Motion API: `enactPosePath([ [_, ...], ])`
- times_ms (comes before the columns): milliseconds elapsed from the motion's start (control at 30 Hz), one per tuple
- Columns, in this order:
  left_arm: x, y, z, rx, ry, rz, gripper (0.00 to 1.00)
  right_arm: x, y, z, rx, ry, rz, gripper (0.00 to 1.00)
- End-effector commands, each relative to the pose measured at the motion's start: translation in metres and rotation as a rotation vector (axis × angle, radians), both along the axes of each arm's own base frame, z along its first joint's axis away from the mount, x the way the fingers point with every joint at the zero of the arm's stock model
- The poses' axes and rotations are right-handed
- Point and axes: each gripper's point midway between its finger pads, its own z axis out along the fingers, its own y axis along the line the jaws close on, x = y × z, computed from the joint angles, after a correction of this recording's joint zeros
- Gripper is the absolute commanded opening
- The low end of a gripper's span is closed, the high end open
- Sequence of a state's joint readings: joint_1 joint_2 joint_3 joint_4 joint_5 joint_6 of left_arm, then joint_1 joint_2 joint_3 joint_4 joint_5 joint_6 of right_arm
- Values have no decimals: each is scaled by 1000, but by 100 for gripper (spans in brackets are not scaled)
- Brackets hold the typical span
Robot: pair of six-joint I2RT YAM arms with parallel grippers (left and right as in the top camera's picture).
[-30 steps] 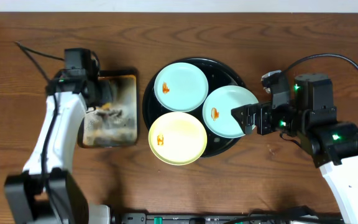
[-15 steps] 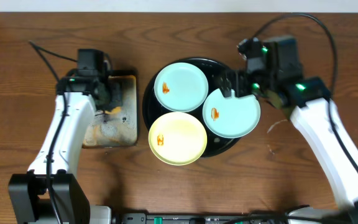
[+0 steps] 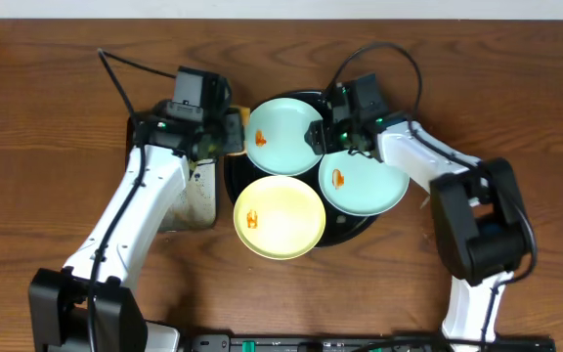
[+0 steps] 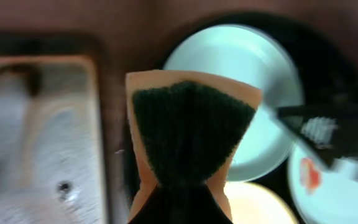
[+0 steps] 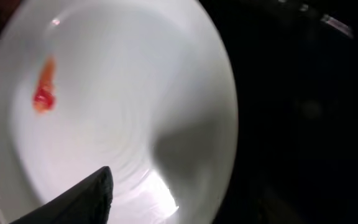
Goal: Clean dirty plates on tray and stack at the side
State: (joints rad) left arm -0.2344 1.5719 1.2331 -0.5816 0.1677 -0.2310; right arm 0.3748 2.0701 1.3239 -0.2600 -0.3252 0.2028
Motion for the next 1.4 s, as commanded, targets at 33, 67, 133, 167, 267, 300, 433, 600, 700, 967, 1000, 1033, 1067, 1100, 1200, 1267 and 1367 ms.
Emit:
enactPosePath([
  [33, 11, -35, 21, -97, -68, -33, 8, 3, 4, -4, 4, -9, 7, 54],
  [67, 11, -38, 22, -103, -73, -33, 8, 3, 2, -5, -8, -7, 0, 49],
  [133, 13, -42, 21, -106, -78, -40, 8, 2, -3, -8, -34, 0, -14, 44],
  [167, 13, -43, 21, -106, -78, -43, 8, 1, -4, -9, -40, 5, -16, 41],
  [267, 14, -46, 16, -105, -71, -49, 8, -1, -5, -11, -46, 14, -16, 36],
  [300, 14, -46, 13, -103, -65, -49, 8, -1, -5, -11, -47, 13, -17, 35],
  [433, 17, -49, -2, -96, -34, -47, 8, 0, -6, -11, -50, 11, -20, 28],
  [600, 24, -58, -41, -78, 25, -61, 8, 0, -6, -11, -50, 12, -20, 28],
  [700, 38, -64, -56, -84, 8, -63, 9, 0, -6, -11, -50, 12, -19, 28],
  [967, 51, -77, -93, -118, 34, -33, 12, 0, -8, -12, -60, 11, -25, 27],
  [1000, 52, -79, -98, -118, 35, -36, 13, 0, -8, -12, -60, 11, -25, 27],
  [1033, 53, -81, -103, -116, 37, -38, 13, 0, -8, -12, -60, 11, -25, 26],
  [1067, 54, -81, -106, -115, 40, -39, 13, 0, -8, -12, -60, 11, -25, 26],
  [1100, 54, -81, -109, -113, 44, -39, 13, 0, -8, -12, -60, 12, -25, 26],
  [1200, 54, -74, -121, -71, 57, -19, 13, 0, -8, -12, -61, 13, -24, 26],
  [1267, 54, -63, -130, -11, 64, 9, 13, -1, -8, -12, -62, 16, -25, 26],
  [1367, 53, -45, -142, 97, 68, 36, 13, -2, -8, -13, -63, 19, -25, 26],
])
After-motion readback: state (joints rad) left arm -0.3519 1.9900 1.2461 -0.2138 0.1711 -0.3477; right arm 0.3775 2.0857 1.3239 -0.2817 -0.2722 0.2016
